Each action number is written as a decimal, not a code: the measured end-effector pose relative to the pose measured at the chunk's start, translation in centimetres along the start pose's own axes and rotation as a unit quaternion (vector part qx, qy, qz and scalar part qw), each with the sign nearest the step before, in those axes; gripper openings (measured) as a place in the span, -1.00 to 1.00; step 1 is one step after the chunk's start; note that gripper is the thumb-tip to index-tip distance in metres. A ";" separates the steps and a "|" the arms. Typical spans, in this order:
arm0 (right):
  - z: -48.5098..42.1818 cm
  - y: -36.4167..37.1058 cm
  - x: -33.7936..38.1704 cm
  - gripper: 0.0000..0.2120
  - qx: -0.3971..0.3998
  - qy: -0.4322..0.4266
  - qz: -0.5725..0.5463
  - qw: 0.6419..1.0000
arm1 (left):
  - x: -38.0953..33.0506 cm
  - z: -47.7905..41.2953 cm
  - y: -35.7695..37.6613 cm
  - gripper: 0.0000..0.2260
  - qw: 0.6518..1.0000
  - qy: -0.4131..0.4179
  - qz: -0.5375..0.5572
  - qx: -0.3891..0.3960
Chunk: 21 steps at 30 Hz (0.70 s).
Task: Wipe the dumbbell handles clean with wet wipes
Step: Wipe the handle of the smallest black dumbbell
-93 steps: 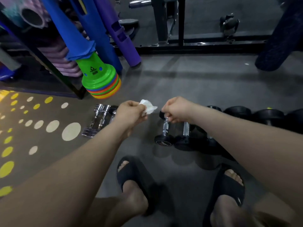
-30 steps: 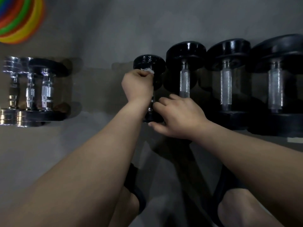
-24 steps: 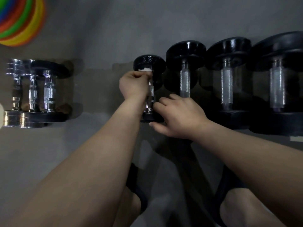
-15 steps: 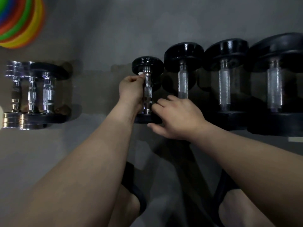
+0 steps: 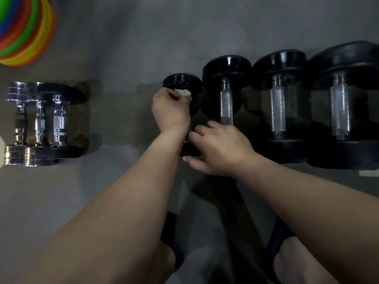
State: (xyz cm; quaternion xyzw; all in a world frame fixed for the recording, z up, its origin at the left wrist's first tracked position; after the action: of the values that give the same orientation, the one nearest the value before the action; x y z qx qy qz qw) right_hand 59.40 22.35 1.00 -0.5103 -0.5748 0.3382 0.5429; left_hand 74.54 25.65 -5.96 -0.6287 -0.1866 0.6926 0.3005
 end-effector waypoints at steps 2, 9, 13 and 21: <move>0.1 0.1 -0.1 -0.55 0.002 0.001 0.003 1.000 | -0.4 0.3 -0.3 -0.77 0.999 0.018 0.031 0.013; 0.1 0.4 -0.2 -0.57 0.007 0.007 -0.007 1.000 | 0.5 -0.5 -0.4 -0.77 0.999 -0.046 0.021 0.003; 0.2 0.3 -0.3 -0.57 0.006 0.010 -0.013 1.000 | -0.3 -0.1 -0.6 -0.81 0.999 -0.020 -0.028 0.024; 0.1 0.1 -0.2 -0.58 -0.001 0.009 -0.007 1.000 | -0.2 1.1 -2.1 -0.81 0.992 0.017 -0.081 0.096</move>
State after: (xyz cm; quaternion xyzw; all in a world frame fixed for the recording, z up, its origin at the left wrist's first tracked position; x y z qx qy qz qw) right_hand 59.31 22.19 0.81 -0.5097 -0.5739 0.3297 0.5497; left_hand 73.85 27.26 -4.35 -0.5916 -0.1645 0.6696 0.4178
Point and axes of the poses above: each hand's wrist, its own z-axis away from the middle knuckle, its own y-axis out of the palm, x = y × z, the point moved 10 cm from there along -z, towards the middle knuckle, and after that the axes turned 7 degrees about -x, right-handed, at the moved point
